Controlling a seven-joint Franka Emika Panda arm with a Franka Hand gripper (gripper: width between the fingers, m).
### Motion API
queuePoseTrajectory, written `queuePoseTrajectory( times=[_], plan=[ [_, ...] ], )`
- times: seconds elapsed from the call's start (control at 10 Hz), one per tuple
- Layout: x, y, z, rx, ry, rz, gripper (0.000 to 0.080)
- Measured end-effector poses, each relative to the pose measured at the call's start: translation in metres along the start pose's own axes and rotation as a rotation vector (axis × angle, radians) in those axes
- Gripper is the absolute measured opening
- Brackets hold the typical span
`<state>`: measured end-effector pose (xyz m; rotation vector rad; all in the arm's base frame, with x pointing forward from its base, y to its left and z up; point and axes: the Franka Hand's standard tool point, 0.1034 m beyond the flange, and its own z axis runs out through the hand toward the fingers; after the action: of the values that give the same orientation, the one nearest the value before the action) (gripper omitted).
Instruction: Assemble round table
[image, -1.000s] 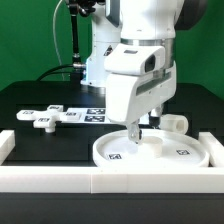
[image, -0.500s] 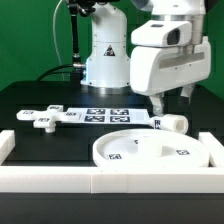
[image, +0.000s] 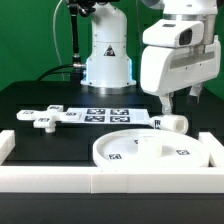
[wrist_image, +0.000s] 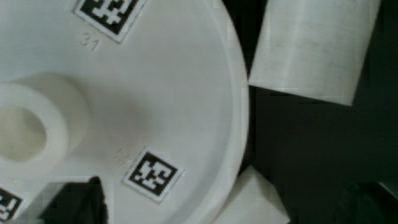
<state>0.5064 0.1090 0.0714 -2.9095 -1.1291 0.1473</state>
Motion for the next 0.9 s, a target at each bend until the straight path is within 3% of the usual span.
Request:
queuePoseTrajectory(
  times=[0.1, 0.4, 0.8, 0.9],
  plan=[
    [-0.001, -0.004, 0.001, 0.017, -0.062, 0.032, 0.0649],
    [-0.026, -0.016, 0.006, 0.025, -0.281, 0.233, 0.0649],
    [-0.029, -0.026, 0.012, 0.096, -0.563, 0.224, 0.0649],
    [-0.029, -0.027, 0.019, 0.079, -0.622, 0.256, 0.0649]
  ],
)
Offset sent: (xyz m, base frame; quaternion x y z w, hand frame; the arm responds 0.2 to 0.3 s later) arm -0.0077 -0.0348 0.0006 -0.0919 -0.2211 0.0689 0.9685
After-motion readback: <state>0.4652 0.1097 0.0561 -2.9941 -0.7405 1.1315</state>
